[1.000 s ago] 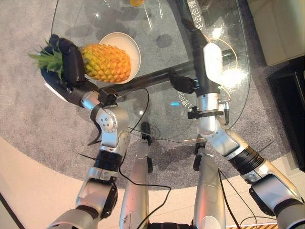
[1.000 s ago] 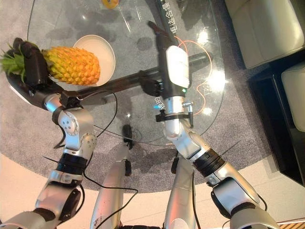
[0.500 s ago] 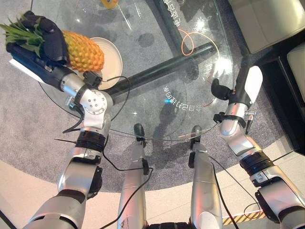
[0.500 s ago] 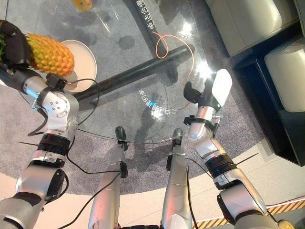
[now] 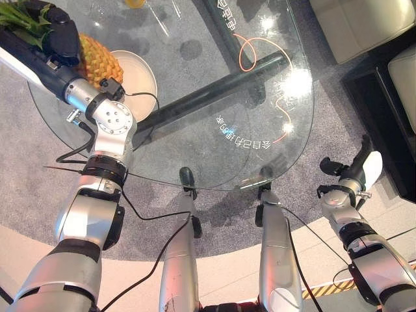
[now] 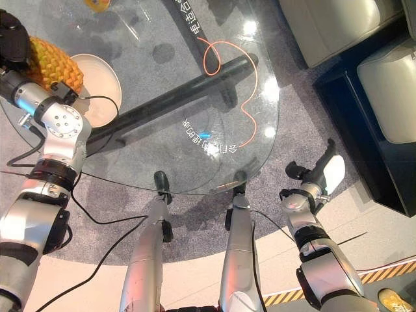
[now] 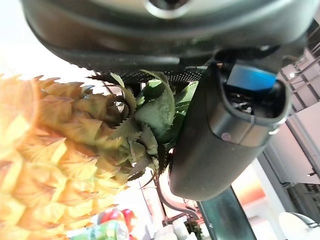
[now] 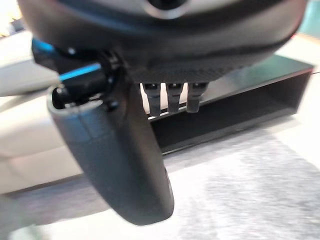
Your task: Pick up the fruit to the plate
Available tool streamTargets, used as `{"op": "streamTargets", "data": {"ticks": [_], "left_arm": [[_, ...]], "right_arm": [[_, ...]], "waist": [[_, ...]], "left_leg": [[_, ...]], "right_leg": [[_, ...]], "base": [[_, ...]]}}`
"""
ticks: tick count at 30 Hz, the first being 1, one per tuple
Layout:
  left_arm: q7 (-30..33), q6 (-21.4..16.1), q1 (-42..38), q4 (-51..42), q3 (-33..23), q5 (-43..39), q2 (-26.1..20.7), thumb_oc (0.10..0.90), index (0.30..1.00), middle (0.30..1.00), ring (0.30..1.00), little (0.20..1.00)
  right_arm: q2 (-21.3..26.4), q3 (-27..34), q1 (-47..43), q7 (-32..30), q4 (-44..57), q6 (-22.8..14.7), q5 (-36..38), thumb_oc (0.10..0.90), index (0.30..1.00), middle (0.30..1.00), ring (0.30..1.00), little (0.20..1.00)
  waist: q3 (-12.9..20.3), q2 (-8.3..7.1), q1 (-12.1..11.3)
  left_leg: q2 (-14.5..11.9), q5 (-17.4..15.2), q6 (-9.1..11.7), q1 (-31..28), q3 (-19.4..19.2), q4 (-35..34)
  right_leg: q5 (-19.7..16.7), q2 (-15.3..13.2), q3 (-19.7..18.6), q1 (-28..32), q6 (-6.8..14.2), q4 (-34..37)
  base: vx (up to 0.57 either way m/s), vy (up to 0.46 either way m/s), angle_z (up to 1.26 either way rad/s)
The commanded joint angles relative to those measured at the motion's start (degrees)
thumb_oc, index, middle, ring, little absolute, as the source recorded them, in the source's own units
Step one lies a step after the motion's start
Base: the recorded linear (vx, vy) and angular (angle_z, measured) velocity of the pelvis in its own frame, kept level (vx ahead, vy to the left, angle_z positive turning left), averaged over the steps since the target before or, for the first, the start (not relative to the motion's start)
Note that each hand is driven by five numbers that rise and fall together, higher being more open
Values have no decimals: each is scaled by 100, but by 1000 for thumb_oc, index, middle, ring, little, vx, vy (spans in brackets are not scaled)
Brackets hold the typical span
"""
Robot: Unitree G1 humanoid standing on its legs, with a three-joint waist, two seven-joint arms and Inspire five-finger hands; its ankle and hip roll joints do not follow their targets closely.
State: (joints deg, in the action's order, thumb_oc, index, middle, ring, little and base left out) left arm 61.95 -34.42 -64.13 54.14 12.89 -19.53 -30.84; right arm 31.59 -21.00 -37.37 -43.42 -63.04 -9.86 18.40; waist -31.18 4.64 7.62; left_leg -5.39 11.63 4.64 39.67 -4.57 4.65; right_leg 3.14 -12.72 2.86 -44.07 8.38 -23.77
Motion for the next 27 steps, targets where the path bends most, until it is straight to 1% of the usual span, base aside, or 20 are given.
{"op": "streamTargets", "data": {"ticks": [1, 3, 6, 10, 16, 23, 27], "left_arm": [[73, -264, -966, 258, 21, 72, -823, 100, 300, 300, 300, 200], [-3, -246, -1047, 500, 49, 1, -842, 100, 300, 300, 300, 200], [-14, -196, -1049, 591, 68, -54, -816, 100, 300, 300, 300, 200], [-47, -192, -1044, 695, 53, -32, -814, 100, 300, 300, 300, 200], [-143, -296, -1016, 761, 31, -104, -806, 100, 300, 300, 300, 200], [-337, -356, -1097, 813, 68, -94, -873, 100, 300, 300, 300, 200], [-333, -360, -1195, 816, 165, -50, -894, 100, 300, 300, 300, 200]], "right_arm": [[39, 217, 53, 130, -259, -180, 145, 800, 900, 900, 900, 900], [-14, 167, 13, 286, -512, -52, 9, 800, 900, 900, 900, 900], [-81, 128, 27, 438, -629, 73, -77, 800, 900, 900, 900, 900], [-191, 62, 57, 476, -635, 61, -183, 800, 900, 900, 900, 900], [-194, 17, 6, 500, -569, 77, -304, 800, 900, 900, 900, 900], [-280, -19, 61, 457, -433, 111, -311, 800, 900, 900, 900, 900], [-290, -15, 112, 457, -444, 60, -314, 800, 900, 900, 900, 900]], "waist": [[138, -389, -120], [138, -403, -109], [138, -413, -102], [138, -444, -85], [138, -447, -55], [138, -554, -20], [138, -572, 12]], "left_leg": [[54, -921, 104, 15, -289, 819], [47, -921, 100, 83, -274, 877], [48, -948, 83, 143, -251, 941], [39, -968, 71, 214, -250, 991], [44, -991, 62, 316, -241, 1061], [10, -1073, 44, 450, -246, 1219], [1, -1100, 33, 513, -247, 1261]], "right_leg": [[-228, 376, 289, 201, -291, 626], [-241, 384, 273, 140, -301, 608], [-249, 386, 235, 83, -301, 589], [-264, 400, 222, 13, -290, 581], [-273, 425, 166, -112, -292, 550], [-312, 440, 147, -213, -277, 553], [-325, 463, 111, -292, -273, 532]], "base": [[0, 0, 0], [0, 0, 0], [0, 0, 0], [0, 0, 0], [6, 17, -1], [0, 0, 0], [0, 0, 0]]}}
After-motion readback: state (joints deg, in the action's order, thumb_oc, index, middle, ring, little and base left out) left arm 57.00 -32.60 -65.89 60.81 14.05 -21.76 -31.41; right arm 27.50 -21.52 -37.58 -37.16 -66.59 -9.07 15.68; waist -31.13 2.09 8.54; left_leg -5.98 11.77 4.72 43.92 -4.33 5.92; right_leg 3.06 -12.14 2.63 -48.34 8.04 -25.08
